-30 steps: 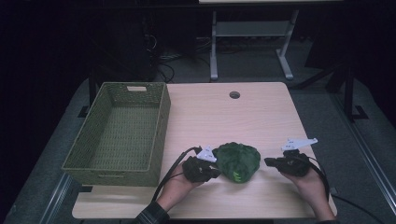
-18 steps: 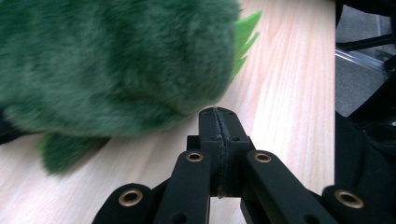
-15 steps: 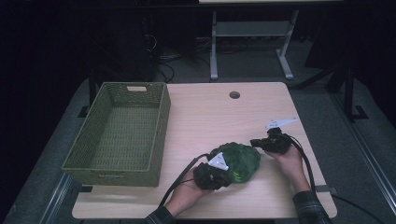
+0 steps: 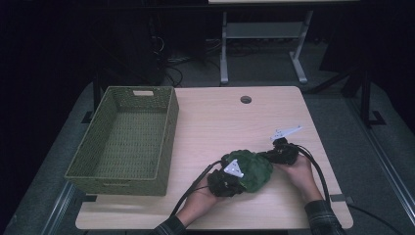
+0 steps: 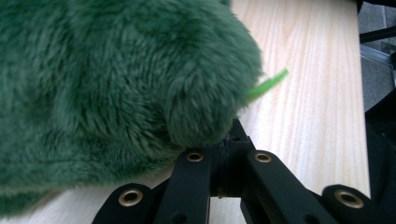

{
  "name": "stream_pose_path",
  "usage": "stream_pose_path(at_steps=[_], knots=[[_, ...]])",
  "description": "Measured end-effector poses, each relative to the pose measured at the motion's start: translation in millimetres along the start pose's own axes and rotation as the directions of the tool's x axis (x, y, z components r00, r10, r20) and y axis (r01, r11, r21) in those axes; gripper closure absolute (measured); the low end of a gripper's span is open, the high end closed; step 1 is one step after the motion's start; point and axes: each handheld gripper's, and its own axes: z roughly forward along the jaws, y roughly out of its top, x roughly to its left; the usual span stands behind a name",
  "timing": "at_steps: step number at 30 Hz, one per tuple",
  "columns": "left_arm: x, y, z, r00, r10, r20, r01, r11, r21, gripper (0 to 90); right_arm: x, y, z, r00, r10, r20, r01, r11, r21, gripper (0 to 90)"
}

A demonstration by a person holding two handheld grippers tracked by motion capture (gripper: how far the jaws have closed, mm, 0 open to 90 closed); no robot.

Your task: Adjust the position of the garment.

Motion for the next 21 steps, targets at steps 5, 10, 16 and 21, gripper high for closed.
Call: stream_pose_path(at_steps=[5, 10, 16, 21], knots=[[7.2, -5.3, -6.7, 0.9998, -0.010, -0.018, 0.010, 0.9999, 0.005, 89.8, 8.3, -6.3, -3.6, 0.9999, -0.016, 0.001, 0.016, 1.000, 0.009, 90.0], [16.1, -10.2, -13.9, 0.9988, -0.020, -0.044, 0.020, 0.9998, 0.008, 89.7, 15.6, -10.5, -9.4, 0.9998, -0.021, 0.001, 0.021, 1.000, 0.020, 90.0], [27.1, -14.9, -22.3, 0.9966, -0.044, -0.070, 0.044, 0.9990, -0.001, 89.8, 24.4, -18.0, -11.2, 0.9997, -0.023, -0.007, 0.023, 0.999, 0.030, 90.0], [33.7, -17.7, -26.9, 0.9956, -0.047, -0.081, 0.047, 0.9989, 0.005, 89.7, 33.3, -25.4, -14.2, 0.9996, -0.023, -0.016, 0.023, 0.999, 0.035, 90.0]])
